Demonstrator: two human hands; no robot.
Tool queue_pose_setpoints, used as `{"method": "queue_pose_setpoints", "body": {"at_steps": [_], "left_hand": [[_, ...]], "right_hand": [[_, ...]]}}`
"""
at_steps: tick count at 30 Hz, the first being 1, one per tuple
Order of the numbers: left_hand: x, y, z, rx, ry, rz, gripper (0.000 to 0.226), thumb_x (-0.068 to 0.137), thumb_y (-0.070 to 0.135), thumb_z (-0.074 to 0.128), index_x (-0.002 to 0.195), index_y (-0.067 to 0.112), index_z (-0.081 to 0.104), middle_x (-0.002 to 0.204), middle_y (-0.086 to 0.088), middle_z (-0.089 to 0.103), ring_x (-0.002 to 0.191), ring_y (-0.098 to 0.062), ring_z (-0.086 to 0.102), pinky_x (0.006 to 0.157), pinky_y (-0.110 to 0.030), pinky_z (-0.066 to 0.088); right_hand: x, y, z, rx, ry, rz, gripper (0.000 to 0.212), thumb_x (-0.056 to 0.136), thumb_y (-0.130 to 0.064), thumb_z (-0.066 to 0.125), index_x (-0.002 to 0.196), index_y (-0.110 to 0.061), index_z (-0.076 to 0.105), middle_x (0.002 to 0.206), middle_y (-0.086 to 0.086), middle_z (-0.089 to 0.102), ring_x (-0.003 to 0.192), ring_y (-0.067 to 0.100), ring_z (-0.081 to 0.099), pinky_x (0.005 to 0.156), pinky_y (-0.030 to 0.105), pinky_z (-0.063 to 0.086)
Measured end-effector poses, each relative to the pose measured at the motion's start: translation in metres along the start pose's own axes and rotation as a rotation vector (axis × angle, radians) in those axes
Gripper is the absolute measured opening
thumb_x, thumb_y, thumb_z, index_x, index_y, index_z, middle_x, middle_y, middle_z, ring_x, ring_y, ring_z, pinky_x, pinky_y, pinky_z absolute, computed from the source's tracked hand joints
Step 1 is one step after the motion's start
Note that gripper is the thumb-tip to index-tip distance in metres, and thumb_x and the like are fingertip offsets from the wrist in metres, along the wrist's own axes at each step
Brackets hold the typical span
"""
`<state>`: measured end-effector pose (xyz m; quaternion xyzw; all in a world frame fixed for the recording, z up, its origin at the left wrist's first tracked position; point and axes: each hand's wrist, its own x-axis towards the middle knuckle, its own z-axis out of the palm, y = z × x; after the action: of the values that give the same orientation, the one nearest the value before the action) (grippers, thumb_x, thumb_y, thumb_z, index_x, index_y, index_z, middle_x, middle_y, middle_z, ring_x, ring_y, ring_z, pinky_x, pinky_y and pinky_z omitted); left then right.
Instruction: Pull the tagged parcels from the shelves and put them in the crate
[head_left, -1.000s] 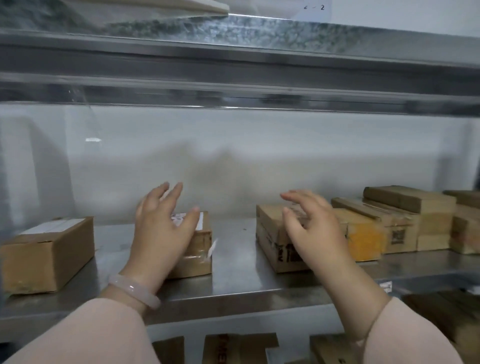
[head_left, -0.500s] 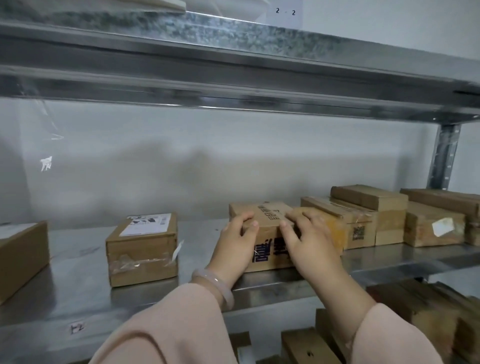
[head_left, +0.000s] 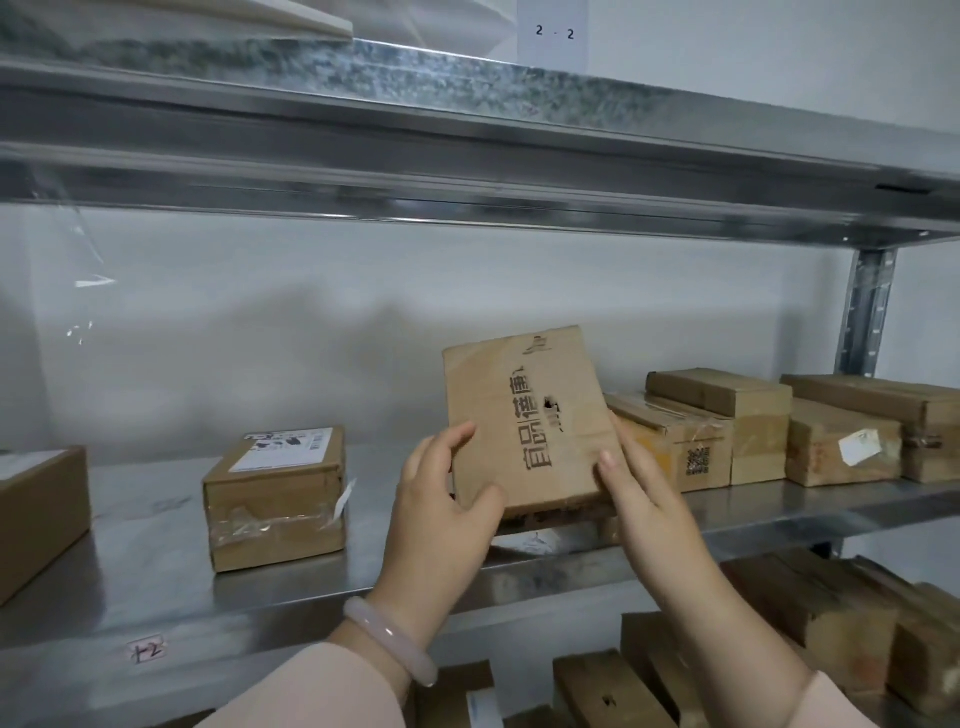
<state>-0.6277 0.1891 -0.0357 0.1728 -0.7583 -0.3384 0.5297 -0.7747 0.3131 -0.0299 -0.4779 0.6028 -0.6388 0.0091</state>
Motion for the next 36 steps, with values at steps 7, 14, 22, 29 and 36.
{"method": "queue_pose_setpoints", "body": {"at_steps": [7, 14, 22, 29, 36], "left_hand": [[-0.004, 0.01, -0.007, -0.093, 0.091, 0.042, 0.061, 0.085, 0.021, 0.07, 0.125, 0.058, 0.042, 0.124, 0.026, 0.04, 0.109, 0.025, 0.041, 0.085, 0.006, 0.035], [-0.021, 0.026, -0.019, -0.112, -0.045, -0.032, 0.072, 0.073, 0.064, 0.067, 0.136, 0.056, 0.033, 0.145, 0.017, 0.036, 0.133, -0.001, 0.037, 0.112, -0.034, 0.035], [-0.065, 0.045, -0.066, -0.233, -0.05, 0.016, 0.03, 0.078, 0.06, 0.062, 0.107, 0.063, 0.058, 0.124, 0.022, 0.049, 0.115, 0.008, 0.049, 0.076, -0.004, 0.047], [-0.142, 0.042, -0.163, -0.333, 0.097, -0.114, 0.05, 0.079, 0.051, 0.064, 0.12, 0.064, 0.037, 0.128, 0.011, 0.061, 0.114, -0.002, 0.06, 0.083, -0.022, 0.055], [-0.24, 0.03, -0.297, -0.128, 0.178, -0.323, 0.107, 0.051, 0.058, 0.084, 0.14, 0.056, 0.025, 0.148, 0.02, 0.035, 0.133, -0.009, 0.044, 0.109, -0.043, 0.041]], "right_hand": [[-0.011, -0.017, -0.004, 0.094, 0.105, -0.153, 0.044, 0.09, -0.053, 0.052, 0.133, -0.054, 0.043, 0.147, -0.02, 0.036, 0.135, -0.003, 0.032, 0.113, 0.038, 0.03], [-0.031, -0.031, 0.003, 0.338, -0.075, -0.06, 0.085, 0.057, -0.058, 0.08, 0.129, -0.058, 0.034, 0.119, -0.032, 0.058, 0.115, -0.002, 0.056, 0.088, 0.024, 0.053], [-0.099, -0.063, 0.043, 0.281, 0.031, -0.157, 0.06, 0.078, -0.052, 0.064, 0.132, -0.058, 0.038, 0.128, -0.031, 0.052, 0.119, -0.007, 0.05, 0.085, 0.02, 0.051], [-0.178, -0.107, 0.118, -0.006, -0.044, -0.232, 0.046, 0.091, -0.049, 0.038, 0.136, -0.053, 0.039, 0.142, -0.033, 0.033, 0.134, -0.007, 0.029, 0.096, 0.018, 0.038], [-0.281, -0.159, 0.232, -0.198, -0.213, -0.425, 0.047, 0.092, -0.039, 0.039, 0.138, -0.031, 0.047, 0.148, -0.014, 0.04, 0.133, 0.016, 0.036, 0.109, 0.041, 0.031]]}}
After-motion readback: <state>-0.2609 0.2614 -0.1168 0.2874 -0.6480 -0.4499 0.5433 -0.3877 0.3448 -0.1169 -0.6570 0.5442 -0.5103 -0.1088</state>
